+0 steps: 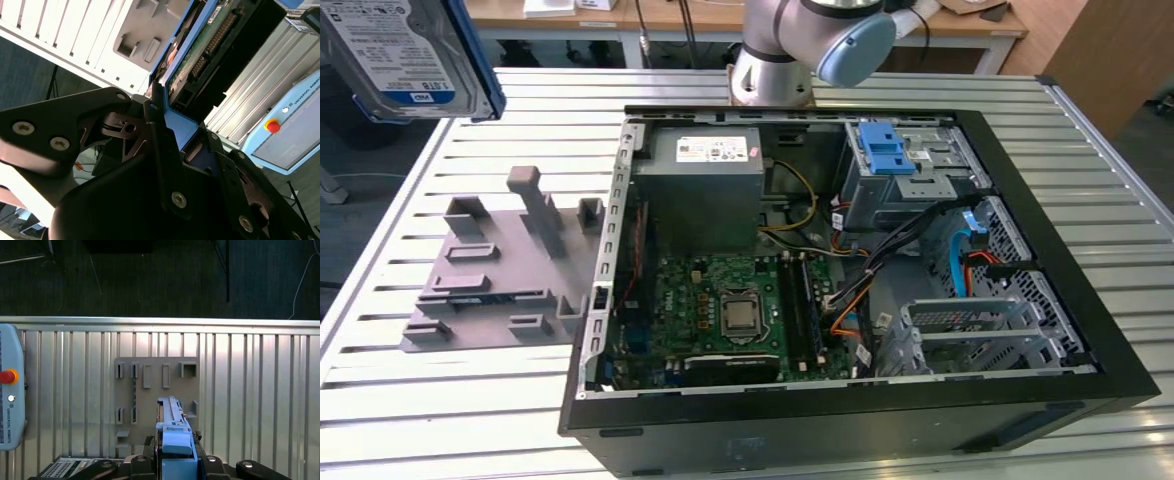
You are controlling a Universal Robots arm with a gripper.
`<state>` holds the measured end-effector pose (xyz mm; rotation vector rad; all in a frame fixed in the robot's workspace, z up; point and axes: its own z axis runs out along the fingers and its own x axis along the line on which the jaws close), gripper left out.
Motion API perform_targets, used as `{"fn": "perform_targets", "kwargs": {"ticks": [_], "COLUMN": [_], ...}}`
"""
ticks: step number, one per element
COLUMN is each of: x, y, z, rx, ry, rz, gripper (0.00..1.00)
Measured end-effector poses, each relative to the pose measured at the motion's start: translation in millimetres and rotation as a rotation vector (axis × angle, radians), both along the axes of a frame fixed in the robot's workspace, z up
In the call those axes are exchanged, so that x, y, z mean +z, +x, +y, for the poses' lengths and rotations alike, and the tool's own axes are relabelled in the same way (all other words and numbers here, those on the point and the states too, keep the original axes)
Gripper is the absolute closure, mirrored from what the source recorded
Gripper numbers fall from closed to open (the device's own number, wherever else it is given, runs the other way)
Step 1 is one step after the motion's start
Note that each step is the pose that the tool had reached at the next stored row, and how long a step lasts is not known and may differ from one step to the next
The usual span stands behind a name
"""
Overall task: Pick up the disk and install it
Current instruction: 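Pick up the disk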
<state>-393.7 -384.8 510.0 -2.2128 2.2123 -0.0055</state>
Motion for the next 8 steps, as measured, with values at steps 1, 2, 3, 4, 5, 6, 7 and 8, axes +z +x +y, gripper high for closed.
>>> {"fn": "perform_targets", "kwargs": {"ticks": [1, 2, 3, 4, 5, 6, 7, 8], "x": [0.0, 0.0, 0.0, 0.0, 0.0, 0.0, 0.0, 0.1], "y": [1.7, 3.1, 4.5, 5.8, 7.3, 8.7, 10.2, 11.8], "z": [0.0, -0.1, 0.0, -0.1, -0.1, -0.1, -0.1, -0.1], "rx": [0.000, 0.000, 0.000, 0.000, 0.000, 0.000, 0.000, 0.000], "ry": [0.0000, 0.0000, 0.0000, 0.0000, 0.0000, 0.0000, 0.0000, -0.0001], "rz": [0.0001, 0.0001, 0.0000, 0.0000, 0.0000, 0.0001, 0.0001, 0.0001], "gripper": [0.64, 0.64, 0.64, 0.64, 0.64, 0.64, 0.64, 0.64]}}
